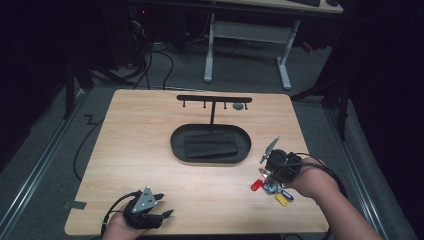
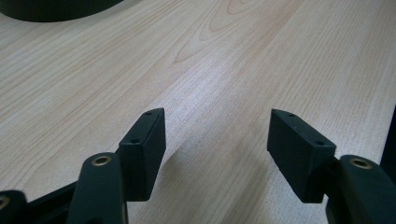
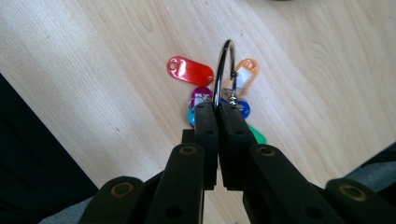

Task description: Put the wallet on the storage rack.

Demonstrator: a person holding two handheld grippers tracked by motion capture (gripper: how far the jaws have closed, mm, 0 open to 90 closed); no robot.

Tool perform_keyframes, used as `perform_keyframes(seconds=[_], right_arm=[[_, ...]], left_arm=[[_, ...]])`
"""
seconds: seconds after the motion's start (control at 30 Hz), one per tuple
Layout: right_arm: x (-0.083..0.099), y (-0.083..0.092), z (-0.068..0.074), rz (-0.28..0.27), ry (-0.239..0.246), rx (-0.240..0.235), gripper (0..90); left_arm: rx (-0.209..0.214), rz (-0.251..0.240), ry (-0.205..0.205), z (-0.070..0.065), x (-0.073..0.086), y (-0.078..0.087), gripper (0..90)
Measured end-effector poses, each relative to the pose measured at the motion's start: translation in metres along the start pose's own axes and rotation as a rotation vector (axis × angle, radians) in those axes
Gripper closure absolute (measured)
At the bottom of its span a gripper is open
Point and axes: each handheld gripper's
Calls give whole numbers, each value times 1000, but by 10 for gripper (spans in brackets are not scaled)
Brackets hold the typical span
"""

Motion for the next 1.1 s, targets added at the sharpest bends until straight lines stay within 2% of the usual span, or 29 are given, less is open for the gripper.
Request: perform_keyframes(seconds=[0.23,0.47,1.07,1.1], right_arm=[[-6,21,-6,-41,-4,42,880],[-11,36,-15,-65,-14,60,881],[-30,62,-37,-107,-86,20,881],[-33,64,-42,-113,-97,16,881]], left_arm=[[-3,-5,-1,0,0,1,378],[-5,-8,0,0,1,1,378],[-7,-12,0,2,1,2,378],[-8,-15,-1,2,1,3,378]])
Point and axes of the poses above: each handheld gripper's, and its own axes: y roughly backward along the jaws, x roughly out of its underside, z roughly to its left, and after that the axes turned 11 degrees about x, right-handed
